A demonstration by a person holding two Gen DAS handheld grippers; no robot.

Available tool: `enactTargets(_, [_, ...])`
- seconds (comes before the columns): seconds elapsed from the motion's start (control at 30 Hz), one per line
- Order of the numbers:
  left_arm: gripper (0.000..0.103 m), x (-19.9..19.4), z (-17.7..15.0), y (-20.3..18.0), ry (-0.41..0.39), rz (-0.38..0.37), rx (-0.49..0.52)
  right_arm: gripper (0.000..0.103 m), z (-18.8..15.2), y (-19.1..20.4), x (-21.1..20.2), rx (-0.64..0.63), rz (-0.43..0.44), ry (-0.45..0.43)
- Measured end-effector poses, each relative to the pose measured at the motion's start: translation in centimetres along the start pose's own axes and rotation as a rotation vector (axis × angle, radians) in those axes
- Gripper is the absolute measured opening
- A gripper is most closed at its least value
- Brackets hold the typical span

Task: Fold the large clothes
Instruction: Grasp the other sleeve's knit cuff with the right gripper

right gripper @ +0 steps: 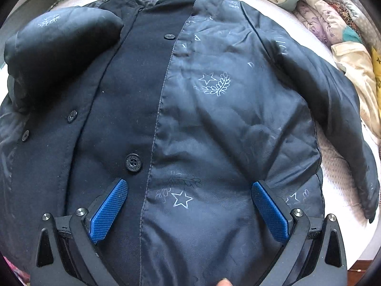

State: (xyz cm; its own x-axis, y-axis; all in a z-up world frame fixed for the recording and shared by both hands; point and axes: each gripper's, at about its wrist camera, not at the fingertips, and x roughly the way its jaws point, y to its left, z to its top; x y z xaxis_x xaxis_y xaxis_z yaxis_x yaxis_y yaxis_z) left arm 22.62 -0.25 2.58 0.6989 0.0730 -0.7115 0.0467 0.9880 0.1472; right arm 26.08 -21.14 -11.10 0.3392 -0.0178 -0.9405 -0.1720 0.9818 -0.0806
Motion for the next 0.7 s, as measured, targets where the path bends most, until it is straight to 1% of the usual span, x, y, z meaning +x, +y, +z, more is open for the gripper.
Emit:
enactTargets(0.17, [0.102, 0.0, 0.2, 0.9, 0.003, 0.01, -0.038, 0.103, -0.2, 0.0, 0.4, 0.022, 0.006, 0.021])
enactTargets(0.27, [0.102, -0.1, 0.4, 1.3, -0.002, 0.021, -0.056, 0.103, 1.5, -0.2, 0.3, 0.03, 0.027, 0.052])
enactTargets(0.33, [0.102, -0.1, 0.5, 1.4, -0.004, 0.026, -0.062, 0.103, 2.5, -0.5, -0.1, 0.041, 0.044, 0.053])
enactTargets(0.4, [0.102, -0.2, 0.7, 1.7, -0.004, 0.019, -0.07, 0.103, 3.4, -0.3, -1.2, 0.037, 0.06, 0.023])
enactTargets(0.43, [0.102, -0.3, 0.8, 1.8, -0.006, 0.02, -0.076, 0.102, 4.0, 0.1, -2.2, 0.028, 0.058, -0.008])
enactTargets(0.53, [0.102, -0.7, 1.4, 3.3, -0.006, 0.016, -0.119, 0.096, 5.6, 1.5, -4.9, -0.018, 0.042, -0.109])
enactTargets(0.6, [0.102, -1.3, 2.0, 5.4, -0.012, 0.02, -0.183, 0.087, 6.7, 2.6, -6.9, -0.045, 0.028, -0.184])
enactTargets(0.63, [0.102, -1.5, 2.3, 6.5, -0.016, 0.022, -0.216, 0.085, 7.1, 2.9, -7.5, -0.053, 0.031, -0.208])
enactTargets(0.7, [0.102, -2.3, 2.6, 9.7, -0.031, 0.024, -0.318, 0.072, 7.9, 3.8, -8.5, -0.061, 0.056, -0.25])
